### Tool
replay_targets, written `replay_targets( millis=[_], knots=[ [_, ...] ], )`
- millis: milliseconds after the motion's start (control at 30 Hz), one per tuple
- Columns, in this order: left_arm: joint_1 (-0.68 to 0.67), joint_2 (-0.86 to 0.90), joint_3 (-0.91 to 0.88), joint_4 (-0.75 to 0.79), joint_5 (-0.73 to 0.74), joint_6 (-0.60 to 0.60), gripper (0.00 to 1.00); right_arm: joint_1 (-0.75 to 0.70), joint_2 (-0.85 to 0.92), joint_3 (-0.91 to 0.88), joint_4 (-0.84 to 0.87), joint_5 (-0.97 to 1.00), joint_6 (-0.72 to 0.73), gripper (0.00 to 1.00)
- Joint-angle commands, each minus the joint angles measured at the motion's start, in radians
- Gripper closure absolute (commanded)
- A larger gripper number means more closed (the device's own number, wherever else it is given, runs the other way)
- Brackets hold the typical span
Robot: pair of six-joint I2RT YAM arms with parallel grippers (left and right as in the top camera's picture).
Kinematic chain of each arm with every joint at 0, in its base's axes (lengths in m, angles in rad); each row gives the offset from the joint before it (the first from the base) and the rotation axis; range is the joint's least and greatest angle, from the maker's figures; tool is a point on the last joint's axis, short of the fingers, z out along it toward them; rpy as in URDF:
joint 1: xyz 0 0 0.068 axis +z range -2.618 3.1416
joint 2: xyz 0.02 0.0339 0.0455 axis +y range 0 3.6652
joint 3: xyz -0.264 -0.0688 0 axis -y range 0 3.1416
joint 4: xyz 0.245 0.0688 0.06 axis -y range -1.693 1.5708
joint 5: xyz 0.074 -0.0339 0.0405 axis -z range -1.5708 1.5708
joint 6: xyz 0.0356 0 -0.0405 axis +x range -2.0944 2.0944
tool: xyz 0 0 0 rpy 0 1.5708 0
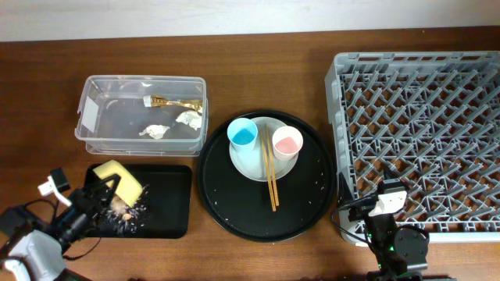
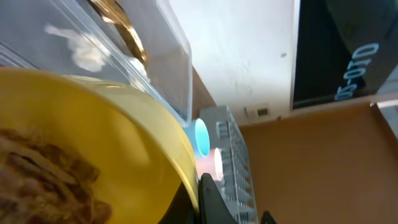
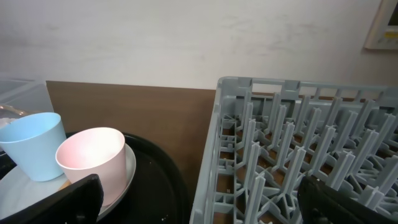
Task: Sort waste into correct bins and load items into the dishwasher rack
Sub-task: 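Tip the yellow bowl over the black tray to dump the scraps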
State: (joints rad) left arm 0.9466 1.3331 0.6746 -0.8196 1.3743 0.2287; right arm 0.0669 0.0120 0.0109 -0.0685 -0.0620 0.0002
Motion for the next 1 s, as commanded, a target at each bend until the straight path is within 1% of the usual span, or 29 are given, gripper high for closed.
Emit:
replay_targets(
  millis=[0,300,433,533,633,700,967],
  knots=[
    [0.018,-0.017,-0.008,0.007,0.04,0.027,0.99,0.004,-0.006,-0.005,-0.004,-0.009,0.004,0.02],
    [0.018,-0.017,-0.008,-0.008,0.075,0.027,1.0,0.004,-0.006,-0.005,-0.004,-0.009,0.004,0.02],
    [0.018,-0.017,-0.008,-0.061,0.113,0.028,1.0,0.004,-0.006,-0.005,-0.004,-0.009,0.004,0.02],
    [0.018,-0.017,-0.008,-0.037,0.099,0.05,1.0,0.004,-0.006,-0.005,-0.004,-0.009,0.004,0.02],
    [0.018,-0.017,-0.008,-0.076,0.108,0.05,1.0,0.004,-0.006,-0.005,-0.004,-0.009,0.004,0.02],
    [0.018,-0.017,-0.008,-0.062,0.103,0.05,1.0,0.004,-0.006,-0.005,-0.004,-0.009,0.004,0.02],
    [0.018,-0.017,-0.008,-0.105,0.157,0.057,0.99,0.004,-0.006,-0.005,-0.004,-0.009,0.004,0.02]
  ],
)
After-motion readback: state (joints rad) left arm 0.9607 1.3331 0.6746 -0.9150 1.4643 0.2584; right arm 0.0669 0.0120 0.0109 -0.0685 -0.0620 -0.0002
